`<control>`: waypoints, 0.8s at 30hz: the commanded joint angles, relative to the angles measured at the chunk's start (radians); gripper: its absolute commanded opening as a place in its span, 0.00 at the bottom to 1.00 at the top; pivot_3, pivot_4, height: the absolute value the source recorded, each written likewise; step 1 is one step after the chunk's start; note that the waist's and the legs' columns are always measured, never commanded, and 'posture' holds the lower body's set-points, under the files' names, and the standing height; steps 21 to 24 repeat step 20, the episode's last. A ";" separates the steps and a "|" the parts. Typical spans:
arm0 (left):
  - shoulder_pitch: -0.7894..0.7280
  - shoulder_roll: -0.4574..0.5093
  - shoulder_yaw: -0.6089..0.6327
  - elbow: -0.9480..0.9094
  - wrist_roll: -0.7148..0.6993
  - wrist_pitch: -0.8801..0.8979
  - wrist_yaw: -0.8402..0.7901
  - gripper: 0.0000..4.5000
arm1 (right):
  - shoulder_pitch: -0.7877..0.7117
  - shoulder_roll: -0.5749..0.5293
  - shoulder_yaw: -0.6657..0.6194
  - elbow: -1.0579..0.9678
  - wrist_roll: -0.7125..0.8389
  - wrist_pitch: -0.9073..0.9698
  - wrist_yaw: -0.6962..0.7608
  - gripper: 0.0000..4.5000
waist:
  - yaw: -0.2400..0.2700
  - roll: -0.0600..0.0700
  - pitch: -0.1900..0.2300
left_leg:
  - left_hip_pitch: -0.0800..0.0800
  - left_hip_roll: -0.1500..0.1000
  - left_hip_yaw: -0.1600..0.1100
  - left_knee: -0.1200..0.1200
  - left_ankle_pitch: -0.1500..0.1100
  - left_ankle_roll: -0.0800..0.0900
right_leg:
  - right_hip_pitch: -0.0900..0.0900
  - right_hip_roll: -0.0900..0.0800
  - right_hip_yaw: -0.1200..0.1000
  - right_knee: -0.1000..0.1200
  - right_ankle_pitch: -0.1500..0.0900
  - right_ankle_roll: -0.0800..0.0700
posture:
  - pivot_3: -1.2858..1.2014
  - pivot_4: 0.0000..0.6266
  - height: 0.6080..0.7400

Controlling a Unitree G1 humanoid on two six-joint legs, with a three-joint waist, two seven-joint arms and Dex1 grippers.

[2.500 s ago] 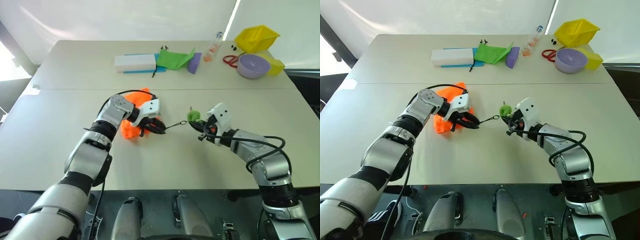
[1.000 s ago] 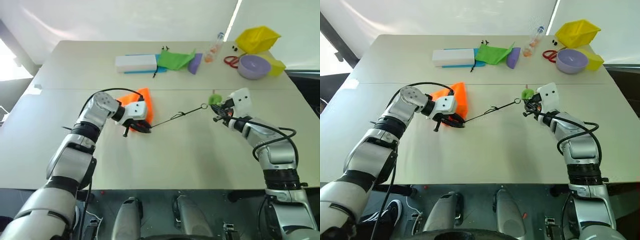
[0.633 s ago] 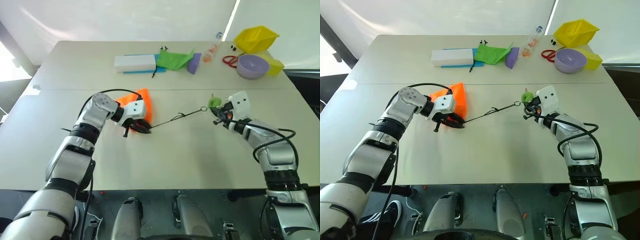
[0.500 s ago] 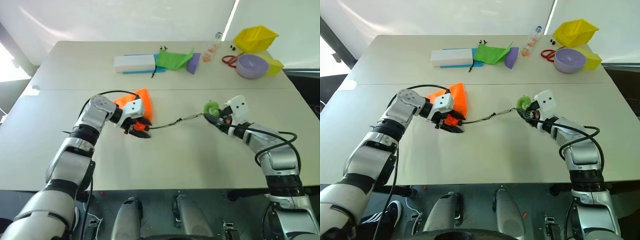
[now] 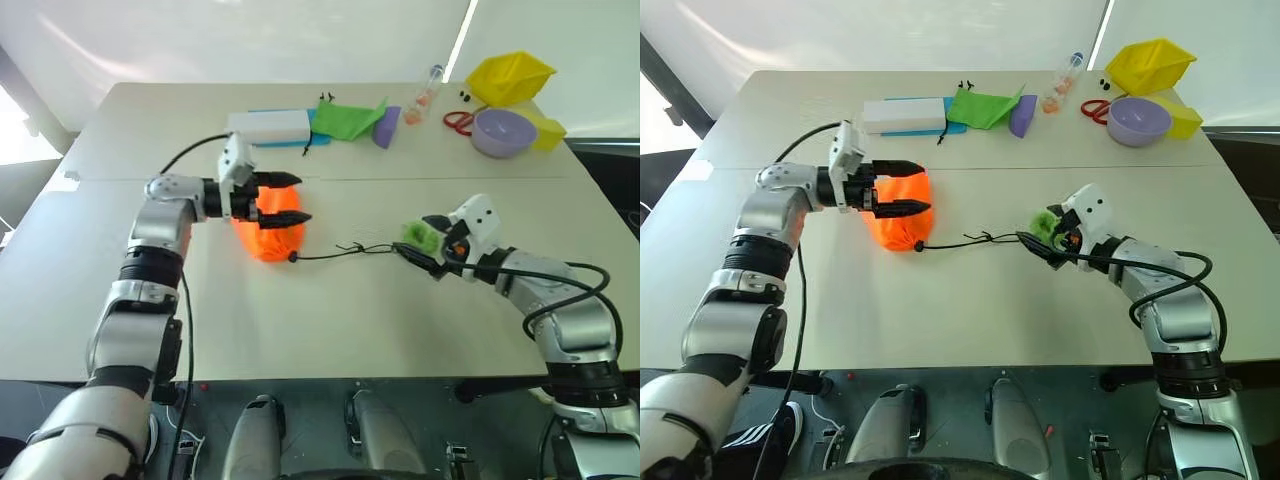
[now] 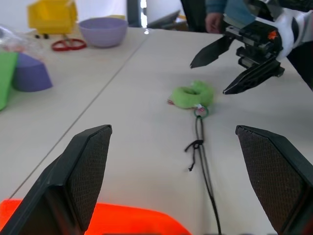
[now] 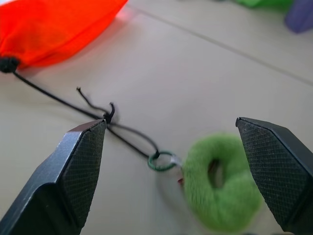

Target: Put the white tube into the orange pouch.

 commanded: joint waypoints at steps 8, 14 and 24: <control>0.250 0.141 0.151 -0.286 -0.063 0.101 0.225 0.96 | 0.106 -0.024 -0.055 -0.227 0.206 -0.003 0.159 0.98 | 0.004 0.000 0.000 | 0.001 0.001 -0.001 -0.003 0.000 0.000 | 0.001 0.000 -0.001 0.000 -0.001 0.001 | 0.52 0.24 1.00; 0.473 0.203 0.252 -0.409 -0.087 0.116 0.333 0.96 | 0.287 -0.062 -0.015 -0.341 0.222 -0.041 0.249 0.98 | 0.003 0.000 0.000 | 0.002 0.000 0.000 -0.001 0.000 0.000 | 0.002 -0.002 -0.001 -0.001 -0.003 -0.003 | 0.52 0.24 1.00; 0.606 0.194 0.304 -0.458 -0.120 0.096 0.385 0.96 | 0.301 -0.062 0.039 -0.295 0.146 -0.099 0.248 0.98 | 0.003 0.000 0.000 | 0.005 0.001 0.000 0.003 0.000 -0.001 | 0.006 -0.003 -0.001 -0.001 -0.001 -0.007 | 0.52 0.24 1.00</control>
